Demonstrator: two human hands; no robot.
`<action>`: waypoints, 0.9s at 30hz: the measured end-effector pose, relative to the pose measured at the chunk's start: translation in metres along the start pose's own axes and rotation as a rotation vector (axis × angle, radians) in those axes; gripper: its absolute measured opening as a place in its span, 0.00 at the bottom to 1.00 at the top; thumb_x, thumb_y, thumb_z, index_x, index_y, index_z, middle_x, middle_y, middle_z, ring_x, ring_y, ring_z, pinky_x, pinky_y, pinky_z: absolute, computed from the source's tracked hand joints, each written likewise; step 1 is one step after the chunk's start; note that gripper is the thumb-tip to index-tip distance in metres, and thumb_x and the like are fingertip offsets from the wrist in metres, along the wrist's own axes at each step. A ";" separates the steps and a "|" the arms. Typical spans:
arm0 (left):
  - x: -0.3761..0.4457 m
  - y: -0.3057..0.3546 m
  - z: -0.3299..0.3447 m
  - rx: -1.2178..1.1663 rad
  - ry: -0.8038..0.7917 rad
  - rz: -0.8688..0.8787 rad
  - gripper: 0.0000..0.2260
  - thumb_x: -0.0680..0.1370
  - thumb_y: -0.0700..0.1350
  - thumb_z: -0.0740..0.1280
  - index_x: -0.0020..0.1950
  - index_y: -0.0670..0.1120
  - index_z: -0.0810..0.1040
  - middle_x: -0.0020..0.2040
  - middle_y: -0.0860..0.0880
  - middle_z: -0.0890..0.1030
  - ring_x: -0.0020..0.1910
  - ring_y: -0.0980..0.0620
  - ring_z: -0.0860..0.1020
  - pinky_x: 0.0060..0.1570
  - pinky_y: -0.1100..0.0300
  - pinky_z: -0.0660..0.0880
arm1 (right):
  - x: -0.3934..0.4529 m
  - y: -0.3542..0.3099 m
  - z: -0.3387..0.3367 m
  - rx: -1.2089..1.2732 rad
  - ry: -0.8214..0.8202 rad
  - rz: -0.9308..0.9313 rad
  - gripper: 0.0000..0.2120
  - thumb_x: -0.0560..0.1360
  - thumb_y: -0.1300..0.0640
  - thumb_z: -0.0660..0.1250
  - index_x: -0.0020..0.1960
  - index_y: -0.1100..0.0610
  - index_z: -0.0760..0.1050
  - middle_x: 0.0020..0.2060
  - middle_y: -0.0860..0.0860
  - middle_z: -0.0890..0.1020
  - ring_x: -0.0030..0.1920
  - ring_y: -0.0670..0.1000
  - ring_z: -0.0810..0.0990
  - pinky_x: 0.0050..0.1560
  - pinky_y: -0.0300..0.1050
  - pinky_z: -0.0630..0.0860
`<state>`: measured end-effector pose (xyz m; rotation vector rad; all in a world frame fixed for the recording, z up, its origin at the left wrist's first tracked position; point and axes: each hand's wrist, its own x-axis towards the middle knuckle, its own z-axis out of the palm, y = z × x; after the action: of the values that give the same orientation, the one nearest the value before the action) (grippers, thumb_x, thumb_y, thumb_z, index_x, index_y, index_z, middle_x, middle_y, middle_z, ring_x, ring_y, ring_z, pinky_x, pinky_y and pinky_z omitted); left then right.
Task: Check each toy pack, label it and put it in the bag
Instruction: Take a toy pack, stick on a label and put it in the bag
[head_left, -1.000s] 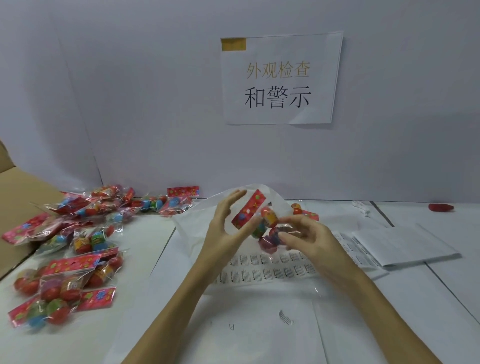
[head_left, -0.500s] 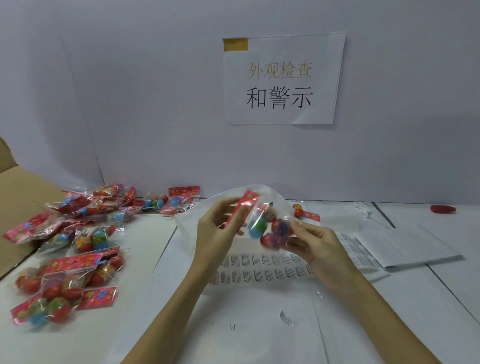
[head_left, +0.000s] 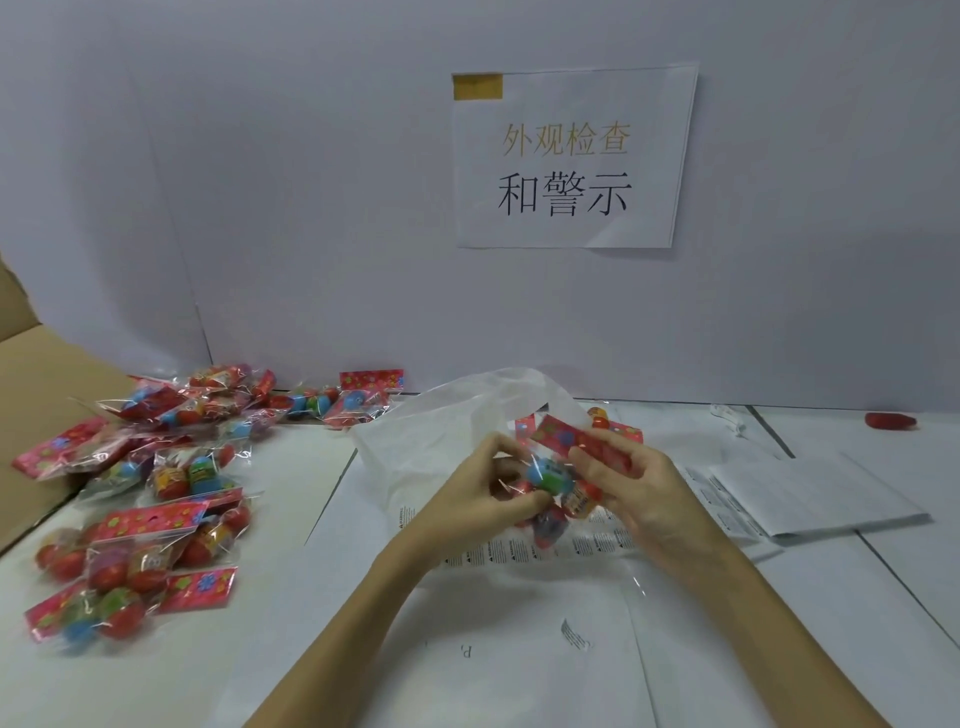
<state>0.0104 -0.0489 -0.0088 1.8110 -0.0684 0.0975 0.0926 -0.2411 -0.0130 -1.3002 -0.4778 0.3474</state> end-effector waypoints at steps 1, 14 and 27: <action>0.001 0.000 0.001 0.024 0.005 0.013 0.13 0.79 0.41 0.75 0.60 0.44 0.75 0.54 0.45 0.86 0.51 0.43 0.84 0.51 0.51 0.84 | 0.000 0.002 0.000 -0.037 0.054 -0.010 0.31 0.57 0.36 0.85 0.56 0.48 0.87 0.53 0.55 0.88 0.53 0.56 0.88 0.47 0.44 0.85; 0.011 -0.003 0.004 -0.404 0.140 -0.089 0.16 0.75 0.48 0.75 0.56 0.38 0.85 0.54 0.39 0.86 0.49 0.45 0.83 0.50 0.58 0.81 | 0.002 0.000 -0.004 0.245 0.202 0.115 0.10 0.72 0.56 0.76 0.51 0.58 0.88 0.51 0.57 0.88 0.48 0.50 0.86 0.47 0.41 0.84; 0.011 -0.011 0.014 -0.355 0.267 0.000 0.12 0.80 0.45 0.73 0.64 0.49 0.82 0.56 0.50 0.87 0.55 0.51 0.85 0.56 0.60 0.81 | 0.002 0.011 0.000 -0.145 0.065 0.068 0.14 0.80 0.60 0.71 0.65 0.59 0.80 0.52 0.56 0.88 0.52 0.60 0.88 0.57 0.57 0.84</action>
<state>0.0231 -0.0598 -0.0217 1.4311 0.0990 0.3066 0.0946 -0.2379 -0.0237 -1.4666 -0.4104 0.3310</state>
